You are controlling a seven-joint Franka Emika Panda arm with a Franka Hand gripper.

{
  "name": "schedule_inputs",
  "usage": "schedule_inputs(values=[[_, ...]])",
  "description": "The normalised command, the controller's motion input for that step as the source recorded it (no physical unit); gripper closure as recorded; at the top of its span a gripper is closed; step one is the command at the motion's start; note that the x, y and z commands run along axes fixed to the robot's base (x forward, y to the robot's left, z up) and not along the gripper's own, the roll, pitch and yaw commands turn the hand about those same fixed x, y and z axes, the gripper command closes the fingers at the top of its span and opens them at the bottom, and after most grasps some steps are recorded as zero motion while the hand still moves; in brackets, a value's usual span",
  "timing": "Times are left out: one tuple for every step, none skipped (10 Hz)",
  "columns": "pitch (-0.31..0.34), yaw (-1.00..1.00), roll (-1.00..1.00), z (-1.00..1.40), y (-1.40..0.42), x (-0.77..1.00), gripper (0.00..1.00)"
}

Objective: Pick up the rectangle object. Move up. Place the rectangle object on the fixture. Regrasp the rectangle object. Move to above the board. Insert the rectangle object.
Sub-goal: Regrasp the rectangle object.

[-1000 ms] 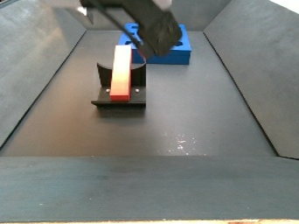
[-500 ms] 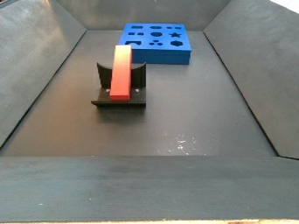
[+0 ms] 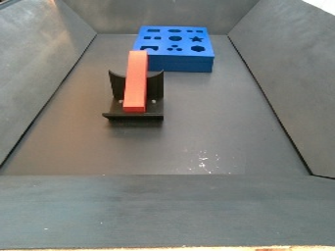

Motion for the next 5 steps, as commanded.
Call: schedule_inputs(values=[[0.025, 0.02, 1.00, 0.01, -0.03, -0.03, 0.00], [0.020, 0.02, 1.00, 0.01, -0.03, -0.02, 0.00], [0.018, 0.02, 1.00, 0.02, -0.02, -0.01, 0.00], [0.019, 0.03, 1.00, 0.02, -0.02, -0.01, 0.00], [0.022, 0.03, 1.00, 0.02, -0.02, -0.01, 0.00]])
